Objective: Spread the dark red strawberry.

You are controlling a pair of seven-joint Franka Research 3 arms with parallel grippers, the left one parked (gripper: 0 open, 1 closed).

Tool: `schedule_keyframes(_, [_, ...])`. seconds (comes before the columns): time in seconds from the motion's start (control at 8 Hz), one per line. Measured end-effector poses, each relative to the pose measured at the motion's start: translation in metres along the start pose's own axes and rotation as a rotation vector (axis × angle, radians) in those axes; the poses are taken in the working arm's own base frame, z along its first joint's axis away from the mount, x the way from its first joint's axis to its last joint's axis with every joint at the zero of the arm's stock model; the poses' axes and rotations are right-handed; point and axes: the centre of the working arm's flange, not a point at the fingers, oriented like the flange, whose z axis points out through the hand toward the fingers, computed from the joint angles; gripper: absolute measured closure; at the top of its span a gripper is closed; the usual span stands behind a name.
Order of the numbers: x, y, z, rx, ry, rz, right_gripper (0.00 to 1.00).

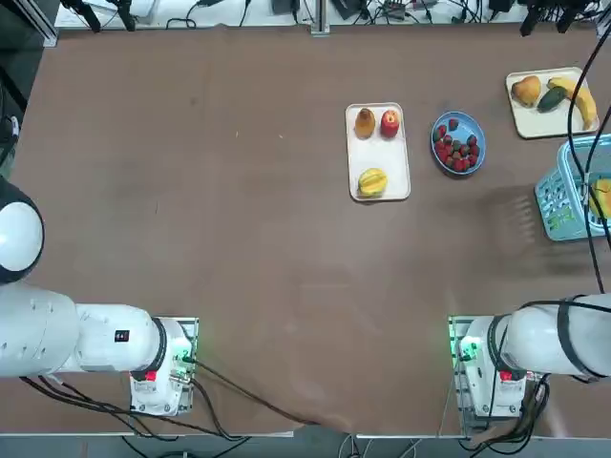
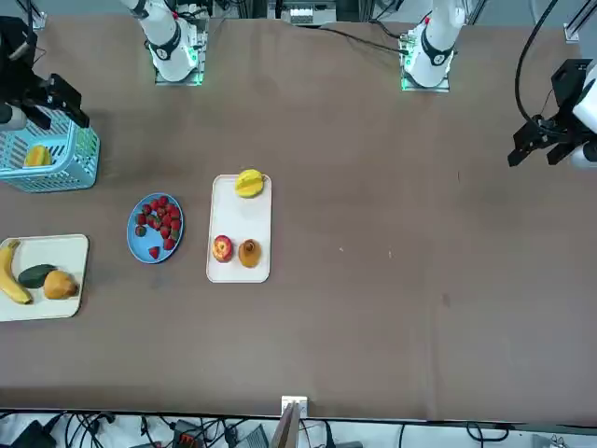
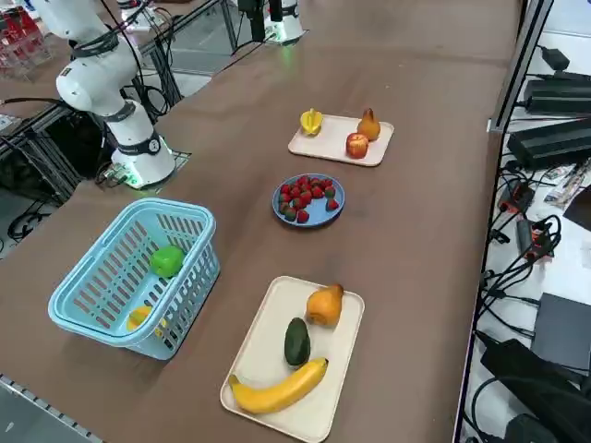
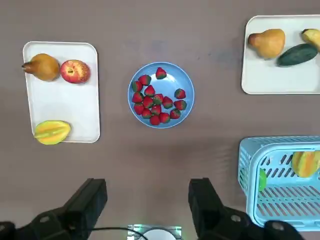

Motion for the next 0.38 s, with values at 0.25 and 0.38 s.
schedule_keyframes(0.25, [0.001,0.007,-0.001,-0.004,0.006,0.011,0.0])
schedule_keyframes(0.38, [0.001,0.013,-0.001,-0.003,0.007,0.018,0.0])
